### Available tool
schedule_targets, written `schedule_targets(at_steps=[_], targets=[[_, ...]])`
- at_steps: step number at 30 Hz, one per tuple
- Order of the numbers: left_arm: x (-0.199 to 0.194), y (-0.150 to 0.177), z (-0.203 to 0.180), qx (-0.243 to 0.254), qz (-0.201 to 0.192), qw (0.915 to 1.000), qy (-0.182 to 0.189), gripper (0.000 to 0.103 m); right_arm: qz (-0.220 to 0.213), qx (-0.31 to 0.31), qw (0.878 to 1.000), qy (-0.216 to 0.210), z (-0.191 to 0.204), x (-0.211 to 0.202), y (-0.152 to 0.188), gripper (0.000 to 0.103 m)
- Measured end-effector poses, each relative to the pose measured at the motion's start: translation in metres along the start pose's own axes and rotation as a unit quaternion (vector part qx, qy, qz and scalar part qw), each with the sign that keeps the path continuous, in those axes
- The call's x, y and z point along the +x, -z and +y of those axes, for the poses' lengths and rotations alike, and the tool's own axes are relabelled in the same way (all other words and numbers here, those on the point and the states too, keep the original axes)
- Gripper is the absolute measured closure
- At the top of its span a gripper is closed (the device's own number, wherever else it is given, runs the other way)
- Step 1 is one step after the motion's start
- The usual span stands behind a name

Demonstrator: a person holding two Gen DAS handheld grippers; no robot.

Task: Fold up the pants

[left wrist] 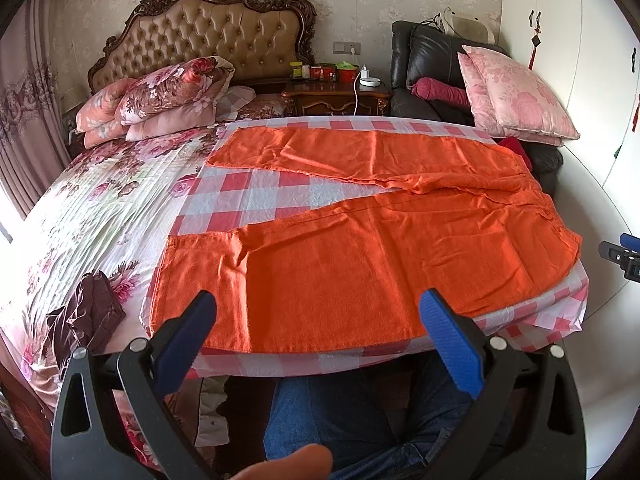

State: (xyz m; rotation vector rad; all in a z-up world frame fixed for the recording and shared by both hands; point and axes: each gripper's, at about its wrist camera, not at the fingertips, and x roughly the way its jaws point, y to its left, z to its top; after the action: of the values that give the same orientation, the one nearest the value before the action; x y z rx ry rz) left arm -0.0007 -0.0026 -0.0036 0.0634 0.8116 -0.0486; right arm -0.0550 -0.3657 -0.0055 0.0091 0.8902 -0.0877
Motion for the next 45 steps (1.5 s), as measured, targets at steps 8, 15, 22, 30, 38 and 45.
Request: schedule_targets(at_steps=[8, 15, 22, 30, 38, 45], targets=[[0.002, 0.002, 0.0, -0.001, 0.001, 1.0, 0.001, 0.001, 0.0, 0.0, 1.0, 0.0, 0.001, 0.001, 0.0, 0.014], [0.003, 0.005, 0.002, -0.002, 0.002, 1.0, 0.002, 0.001, 0.001, 0.001, 1.0, 0.0, 0.001, 0.001, 0.001, 0.014], [0.003, 0.005, 0.002, -0.002, 0.003, 1.0, 0.002, 0.001, 0.001, 0.0, 1.0, 0.0, 0.001, 0.001, 0.001, 0.014], [0.004, 0.006, 0.003, -0.003, 0.003, 1.0, 0.003, 0.001, 0.001, 0.0, 1.0, -0.001, 0.001, 0.001, 0.0, 0.014], [0.004, 0.005, 0.003, -0.004, 0.004, 1.0, 0.003, 0.001, 0.001, 0.0, 1.0, -0.001, 0.001, -0.002, -0.001, 0.014], [0.012, 0.007, 0.009, -0.02, 0.001, 0.9998, 0.008, 0.001, -0.027, 0.011, 1.0, -0.006, 0.007, 0.004, 0.012, 0.014]])
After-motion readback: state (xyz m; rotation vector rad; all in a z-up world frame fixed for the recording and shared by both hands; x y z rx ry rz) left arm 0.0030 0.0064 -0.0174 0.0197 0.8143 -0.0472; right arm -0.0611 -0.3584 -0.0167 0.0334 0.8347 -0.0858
